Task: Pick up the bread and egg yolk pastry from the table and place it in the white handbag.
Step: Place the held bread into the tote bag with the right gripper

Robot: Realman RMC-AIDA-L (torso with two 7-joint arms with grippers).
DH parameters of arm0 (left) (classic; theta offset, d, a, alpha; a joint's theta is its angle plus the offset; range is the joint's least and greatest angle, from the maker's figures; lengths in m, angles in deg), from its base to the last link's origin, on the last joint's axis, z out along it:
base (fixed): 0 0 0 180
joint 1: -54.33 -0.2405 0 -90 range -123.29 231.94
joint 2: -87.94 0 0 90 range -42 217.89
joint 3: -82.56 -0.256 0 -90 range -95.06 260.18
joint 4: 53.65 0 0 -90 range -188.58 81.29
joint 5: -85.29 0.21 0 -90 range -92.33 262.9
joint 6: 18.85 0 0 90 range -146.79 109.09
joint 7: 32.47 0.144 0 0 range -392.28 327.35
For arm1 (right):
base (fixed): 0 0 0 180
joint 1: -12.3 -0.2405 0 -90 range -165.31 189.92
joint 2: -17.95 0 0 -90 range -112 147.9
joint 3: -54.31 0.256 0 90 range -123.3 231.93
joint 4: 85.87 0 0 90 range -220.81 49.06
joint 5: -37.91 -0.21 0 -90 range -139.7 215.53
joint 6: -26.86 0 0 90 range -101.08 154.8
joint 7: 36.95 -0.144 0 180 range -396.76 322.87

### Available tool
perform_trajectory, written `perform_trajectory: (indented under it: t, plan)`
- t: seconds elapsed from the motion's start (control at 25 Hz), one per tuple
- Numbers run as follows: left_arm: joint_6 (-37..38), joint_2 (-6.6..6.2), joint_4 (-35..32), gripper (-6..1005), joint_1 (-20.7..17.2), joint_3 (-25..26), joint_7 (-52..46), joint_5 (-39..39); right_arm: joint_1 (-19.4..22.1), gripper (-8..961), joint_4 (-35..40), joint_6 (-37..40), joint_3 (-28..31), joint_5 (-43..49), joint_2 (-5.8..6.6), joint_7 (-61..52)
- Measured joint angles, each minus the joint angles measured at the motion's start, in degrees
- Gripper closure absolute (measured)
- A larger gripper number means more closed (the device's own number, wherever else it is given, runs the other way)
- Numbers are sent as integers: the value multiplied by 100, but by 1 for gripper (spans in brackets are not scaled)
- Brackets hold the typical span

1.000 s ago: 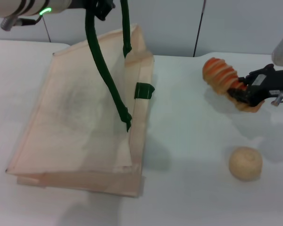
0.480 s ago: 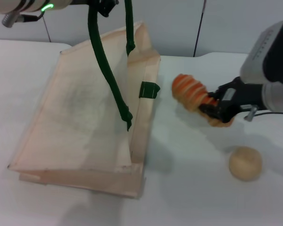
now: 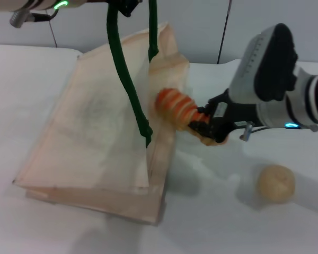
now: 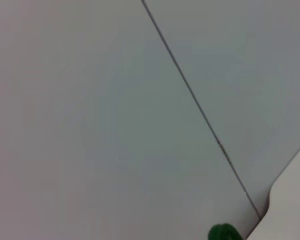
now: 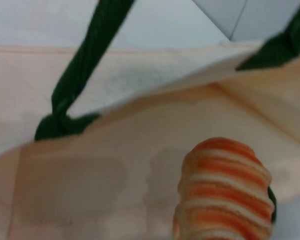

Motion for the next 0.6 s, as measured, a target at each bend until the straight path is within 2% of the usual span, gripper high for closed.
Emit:
perform_trajectory:
  t: [0.28,0.6]
  plan:
    - [-2,0,3,877,35,-97,-10,-73,-510,652,-579,-672,-525,-243,4,12]
    - [19,0,3,877,108,-247,-38,-106,-910,668,-1201,-1117,-722,-775,13,308]
